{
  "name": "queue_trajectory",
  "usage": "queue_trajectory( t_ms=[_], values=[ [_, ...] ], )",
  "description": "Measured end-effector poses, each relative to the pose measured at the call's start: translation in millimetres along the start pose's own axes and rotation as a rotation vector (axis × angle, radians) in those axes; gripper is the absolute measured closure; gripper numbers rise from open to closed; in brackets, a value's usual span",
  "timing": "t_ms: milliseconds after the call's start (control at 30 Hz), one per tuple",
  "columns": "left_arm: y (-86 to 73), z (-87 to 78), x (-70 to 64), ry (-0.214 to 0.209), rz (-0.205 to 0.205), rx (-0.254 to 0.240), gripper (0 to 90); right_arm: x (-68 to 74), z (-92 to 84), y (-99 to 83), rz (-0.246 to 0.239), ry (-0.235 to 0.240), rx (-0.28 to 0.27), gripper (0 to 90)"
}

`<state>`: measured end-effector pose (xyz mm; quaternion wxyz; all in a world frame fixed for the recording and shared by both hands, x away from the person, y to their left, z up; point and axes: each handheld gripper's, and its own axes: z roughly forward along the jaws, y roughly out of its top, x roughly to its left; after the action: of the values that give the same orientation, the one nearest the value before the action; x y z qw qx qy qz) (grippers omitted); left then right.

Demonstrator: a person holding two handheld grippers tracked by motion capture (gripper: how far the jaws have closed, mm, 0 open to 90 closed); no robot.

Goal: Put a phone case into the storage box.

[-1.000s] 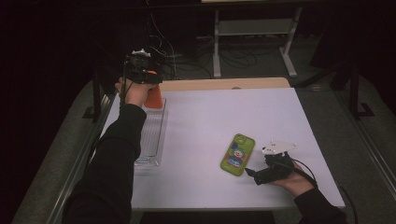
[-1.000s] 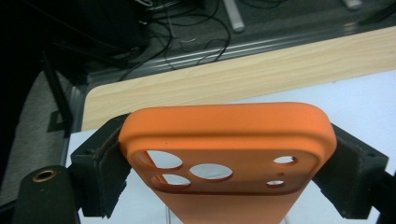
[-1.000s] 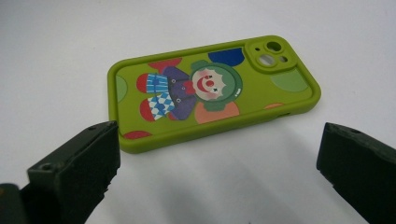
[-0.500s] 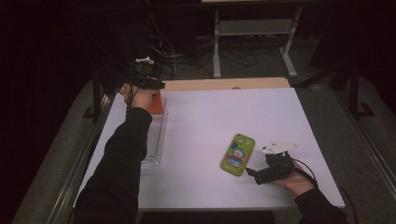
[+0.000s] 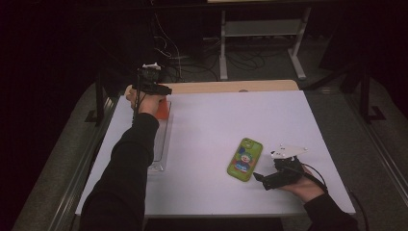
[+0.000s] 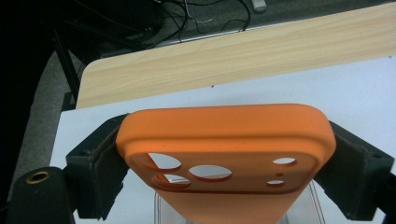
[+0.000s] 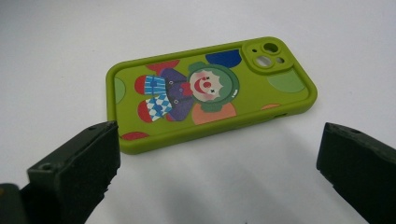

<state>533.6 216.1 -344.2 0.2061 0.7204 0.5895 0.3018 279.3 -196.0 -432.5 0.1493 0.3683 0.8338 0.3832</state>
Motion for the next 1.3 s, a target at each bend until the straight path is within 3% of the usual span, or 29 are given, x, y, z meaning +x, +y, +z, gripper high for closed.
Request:
queue_trajectory(
  t_ms=[467, 800, 967, 1200, 1300],
  values=[
    [0.2, 1.7, 4.5, -0.029, -0.024, -0.013, 2.3, 0.3, 0.1, -0.1, 0.009, 0.001, 0.001, 0.0],
    [2.9, -6.5, 9.4, -0.054, -0.037, -0.059, 0.0, 0.0, 0.2, -0.2, 0.003, 0.000, 0.002, 0.0],
    [2.2, -17.9, 17.1, -0.132, -0.020, -0.071, 0.0, 0.2, 0.4, -0.2, 0.000, 0.000, 0.003, 0.0],
    [-2.2, -54.0, 24.5, -0.211, 0.034, -0.125, 0.0, 0.0, 1.9, 1.0, 0.007, -0.001, 0.002, 0.0],
    [-9.4, -70.0, 22.3, -0.277, 0.072, -0.146, 0.0, -0.8, 1.6, 1.0, 0.009, -0.004, 0.002, 0.0]
  ],
)
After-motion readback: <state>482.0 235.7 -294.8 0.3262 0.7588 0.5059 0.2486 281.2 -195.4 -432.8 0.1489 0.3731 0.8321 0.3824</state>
